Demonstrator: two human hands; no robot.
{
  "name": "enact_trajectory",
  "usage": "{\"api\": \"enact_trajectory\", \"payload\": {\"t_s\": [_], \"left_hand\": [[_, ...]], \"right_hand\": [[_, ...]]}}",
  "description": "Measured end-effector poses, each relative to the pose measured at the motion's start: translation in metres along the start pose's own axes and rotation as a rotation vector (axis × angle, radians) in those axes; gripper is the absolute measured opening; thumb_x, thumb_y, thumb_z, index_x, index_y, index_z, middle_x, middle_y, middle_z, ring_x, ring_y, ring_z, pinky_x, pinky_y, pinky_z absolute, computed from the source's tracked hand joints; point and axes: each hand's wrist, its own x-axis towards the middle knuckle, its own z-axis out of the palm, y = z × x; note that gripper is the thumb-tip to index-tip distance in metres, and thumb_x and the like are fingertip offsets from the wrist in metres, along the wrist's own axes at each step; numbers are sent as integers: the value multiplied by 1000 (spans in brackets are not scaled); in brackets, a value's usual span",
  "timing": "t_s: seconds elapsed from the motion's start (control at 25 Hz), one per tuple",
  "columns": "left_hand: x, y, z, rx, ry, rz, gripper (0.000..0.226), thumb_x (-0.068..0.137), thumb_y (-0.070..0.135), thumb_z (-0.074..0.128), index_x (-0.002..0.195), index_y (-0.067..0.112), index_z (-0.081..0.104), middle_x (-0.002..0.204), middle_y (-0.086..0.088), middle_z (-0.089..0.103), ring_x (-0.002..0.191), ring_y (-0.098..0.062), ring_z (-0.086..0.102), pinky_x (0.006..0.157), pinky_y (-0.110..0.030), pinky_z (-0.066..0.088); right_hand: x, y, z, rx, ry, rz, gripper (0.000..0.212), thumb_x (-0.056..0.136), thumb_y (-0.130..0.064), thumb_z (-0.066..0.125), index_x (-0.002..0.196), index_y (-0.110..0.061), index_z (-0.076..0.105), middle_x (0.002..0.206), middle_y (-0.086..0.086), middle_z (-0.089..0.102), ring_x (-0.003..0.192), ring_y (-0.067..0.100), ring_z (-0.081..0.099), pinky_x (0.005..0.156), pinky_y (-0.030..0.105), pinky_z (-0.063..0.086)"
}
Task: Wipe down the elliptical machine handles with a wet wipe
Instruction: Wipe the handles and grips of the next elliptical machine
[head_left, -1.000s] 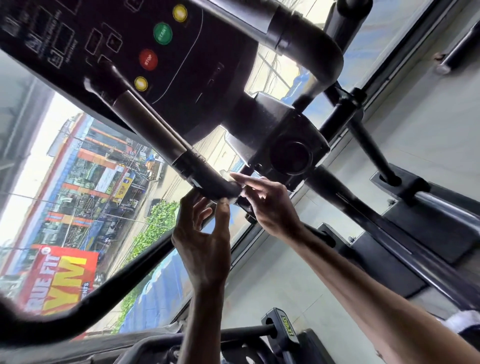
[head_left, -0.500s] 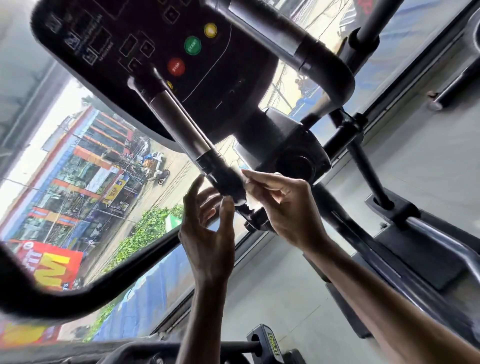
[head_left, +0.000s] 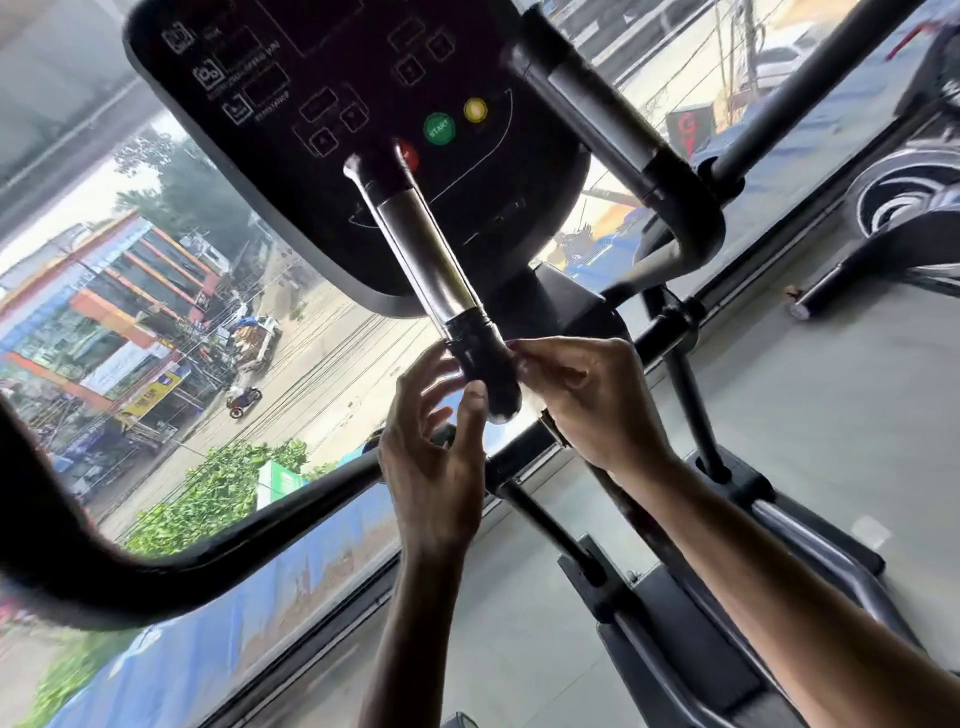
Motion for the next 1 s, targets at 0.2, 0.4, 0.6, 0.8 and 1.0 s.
{"api": "enact_trajectory", "payload": {"t_s": [0.2, 0.4, 0.6, 0.8, 1.0], "left_hand": [[9, -5, -9, -72, -19, 15, 42, 86, 45, 60, 121, 21, 66, 110, 9, 74, 106, -10, 70, 79, -60, 58], [18, -8, -12, -134, -74, 15, 28, 90, 34, 62, 116, 26, 67, 108, 17, 73, 105, -9, 70, 91, -51, 56], [26, -10, -17, -216, -107, -5, 25, 91, 28, 62, 115, 25, 67, 106, 17, 73, 103, -6, 70, 91, -44, 57], [34, -10, -16, -317, -141, -35, 22, 88, 30, 62, 109, 25, 65, 101, 23, 72, 98, 1, 69, 87, -35, 57], [34, -17, -15, -387, -162, -49, 26, 89, 29, 62, 115, 25, 64, 107, 19, 71, 101, -4, 69, 87, -41, 59]], "right_hand": [[5, -9, 16, 322, 164, 79, 24, 87, 0, 71, 111, 0, 73, 101, 5, 78, 97, 16, 75, 86, 23, 56], [32, -30, 29, 230, 138, -10, 26, 90, 1, 68, 116, -1, 70, 109, 3, 76, 101, 9, 72, 84, 15, 53], [73, -58, 46, 96, 94, -169, 29, 92, 0, 65, 121, 1, 66, 114, -14, 70, 102, -1, 68, 89, 14, 51], [56, -46, 38, -73, 103, -301, 26, 91, 1, 66, 116, -8, 69, 114, 1, 73, 109, 8, 69, 92, 22, 53], [61, -65, 34, -386, -8, -557, 21, 91, 2, 67, 109, -6, 74, 119, 9, 68, 109, 20, 68, 94, 33, 56]]}}
